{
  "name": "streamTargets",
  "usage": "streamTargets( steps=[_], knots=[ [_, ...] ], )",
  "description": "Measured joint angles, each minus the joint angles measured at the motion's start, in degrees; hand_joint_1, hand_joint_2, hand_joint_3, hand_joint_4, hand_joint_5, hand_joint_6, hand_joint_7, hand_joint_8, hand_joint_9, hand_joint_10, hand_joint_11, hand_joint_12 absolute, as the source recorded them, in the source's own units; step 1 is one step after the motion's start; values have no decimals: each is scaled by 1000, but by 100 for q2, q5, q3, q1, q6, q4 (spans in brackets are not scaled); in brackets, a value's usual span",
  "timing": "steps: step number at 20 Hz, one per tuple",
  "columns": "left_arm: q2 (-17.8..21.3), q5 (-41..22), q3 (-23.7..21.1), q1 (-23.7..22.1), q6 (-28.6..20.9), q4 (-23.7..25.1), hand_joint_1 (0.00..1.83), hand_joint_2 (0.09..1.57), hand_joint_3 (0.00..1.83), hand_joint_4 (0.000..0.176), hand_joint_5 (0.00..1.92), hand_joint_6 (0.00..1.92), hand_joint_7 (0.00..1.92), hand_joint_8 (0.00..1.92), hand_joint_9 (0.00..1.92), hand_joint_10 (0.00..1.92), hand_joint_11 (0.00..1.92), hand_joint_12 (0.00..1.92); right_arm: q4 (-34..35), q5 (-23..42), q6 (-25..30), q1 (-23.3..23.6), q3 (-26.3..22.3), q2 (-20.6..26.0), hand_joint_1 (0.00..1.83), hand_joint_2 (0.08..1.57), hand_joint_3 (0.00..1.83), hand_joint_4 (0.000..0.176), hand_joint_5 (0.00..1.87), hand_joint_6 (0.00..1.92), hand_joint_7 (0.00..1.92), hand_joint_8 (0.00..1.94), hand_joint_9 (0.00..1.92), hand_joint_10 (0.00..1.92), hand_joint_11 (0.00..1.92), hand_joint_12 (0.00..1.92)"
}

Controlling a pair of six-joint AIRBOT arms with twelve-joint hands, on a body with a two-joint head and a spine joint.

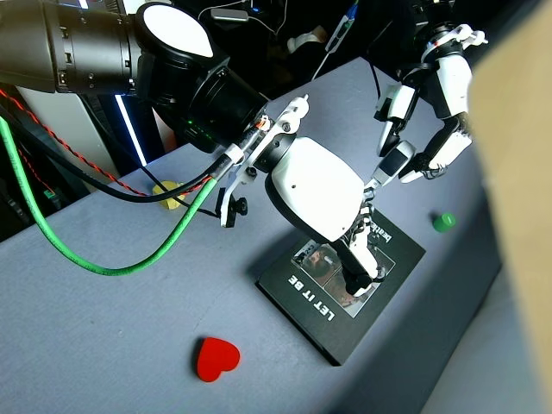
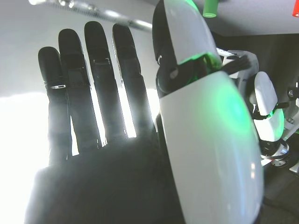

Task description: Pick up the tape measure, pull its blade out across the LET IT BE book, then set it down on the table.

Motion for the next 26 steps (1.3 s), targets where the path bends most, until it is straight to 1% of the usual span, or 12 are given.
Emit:
streamTargets(
  steps=[11,12,13,14,15,17,25,26],
  knots=[
    [0,-2,0,9,0,-2,1395,1051,0,0,1032,618,1129,702,1124,1006,1273,630,0,22,2,0,0,7,910,1104,0,0,702,4,770,3,712,5,327,948],
    [0,-7,0,9,0,-7,1395,1052,0,0,1031,618,1128,704,1123,1006,1255,623,0,28,0,0,0,11,955,1149,1,0,816,29,857,19,792,26,409,964],
    [0,-7,0,9,0,-9,1395,1052,0,0,1031,618,1128,705,1123,1007,1255,624,-2,26,0,0,0,11,1136,1164,4,0,814,1011,932,801,930,39,538,990],
    [0,-4,0,9,0,-9,1395,1052,0,0,1031,619,1127,706,1123,1008,1264,628,-2,28,0,0,0,11,1177,1174,0,0,778,1248,965,958,1046,77,616,1053],
    [0,-7,0,9,0,-13,1395,1052,0,0,1031,619,1127,706,1123,1008,1283,636,-2,37,0,0,0,11,1195,1162,0,0,799,1254,1005,946,1126,110,665,1093],
    [0,-24,0,9,-7,-39,1395,1052,0,0,1030,620,1128,705,1123,1007,1284,635,2,55,2,0,0,11,1206,1154,0,0,799,1230,1034,946,1168,132,701,1128],
    [0,-44,0,15,-9,-39,1396,1051,0,0,1036,604,1116,723,1135,992,1293,628,-9,63,2,0,0,13,1204,1158,1,0,789,1225,1021,982,1154,142,693,1156],
    [0,-46,9,15,-11,-39,1407,1013,0,0,1145,415,1218,567,1244,858,1309,608,-11,76,2,0,0,20,1205,1158,1,0,788,1225,1022,983,1154,142,692,1156]
  ],
)
